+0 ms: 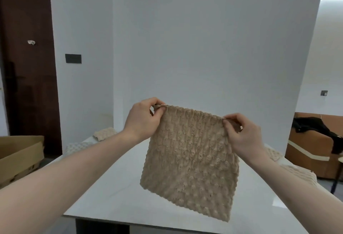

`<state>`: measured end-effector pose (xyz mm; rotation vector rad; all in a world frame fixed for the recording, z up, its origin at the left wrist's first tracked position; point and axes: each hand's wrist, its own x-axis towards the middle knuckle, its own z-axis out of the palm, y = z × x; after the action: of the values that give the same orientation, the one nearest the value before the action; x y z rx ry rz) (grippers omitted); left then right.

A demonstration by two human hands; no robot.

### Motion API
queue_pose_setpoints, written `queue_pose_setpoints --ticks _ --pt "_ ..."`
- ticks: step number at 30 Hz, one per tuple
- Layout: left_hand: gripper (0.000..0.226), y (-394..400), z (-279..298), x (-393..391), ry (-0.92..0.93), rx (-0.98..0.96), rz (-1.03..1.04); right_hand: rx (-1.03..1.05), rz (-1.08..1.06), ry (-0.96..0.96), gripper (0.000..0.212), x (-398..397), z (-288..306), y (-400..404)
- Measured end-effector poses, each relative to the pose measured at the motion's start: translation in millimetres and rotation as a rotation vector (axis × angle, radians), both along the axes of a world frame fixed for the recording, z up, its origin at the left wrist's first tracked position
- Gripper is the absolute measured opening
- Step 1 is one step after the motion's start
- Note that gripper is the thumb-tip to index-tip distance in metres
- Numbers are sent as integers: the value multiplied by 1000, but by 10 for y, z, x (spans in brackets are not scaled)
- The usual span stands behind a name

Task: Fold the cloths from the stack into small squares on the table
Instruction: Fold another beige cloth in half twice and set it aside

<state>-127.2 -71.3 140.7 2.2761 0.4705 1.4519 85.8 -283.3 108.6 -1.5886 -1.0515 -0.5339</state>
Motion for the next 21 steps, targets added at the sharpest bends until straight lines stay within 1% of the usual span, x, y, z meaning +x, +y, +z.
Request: queue_pose_setpoints --ticks 4,7,10,16,21 --pt "12 104 -192 24 162 -81 31 -118 -39 -2 5 74 -161 11" --pt "13 191 -380 137 305 -159 57 -259 -96 -5 5 189 -308 84" --pt "12 261 -596 309 386 -247 86 -391 -146 10 6 301 -475 178" --pt "20 355 -977 710 397 -510 49 -489 -147 67 8 537 -815 384" --pt "17 463 -1211 931 394 -565 70 -545 -157 95 9 689 -1002 498"
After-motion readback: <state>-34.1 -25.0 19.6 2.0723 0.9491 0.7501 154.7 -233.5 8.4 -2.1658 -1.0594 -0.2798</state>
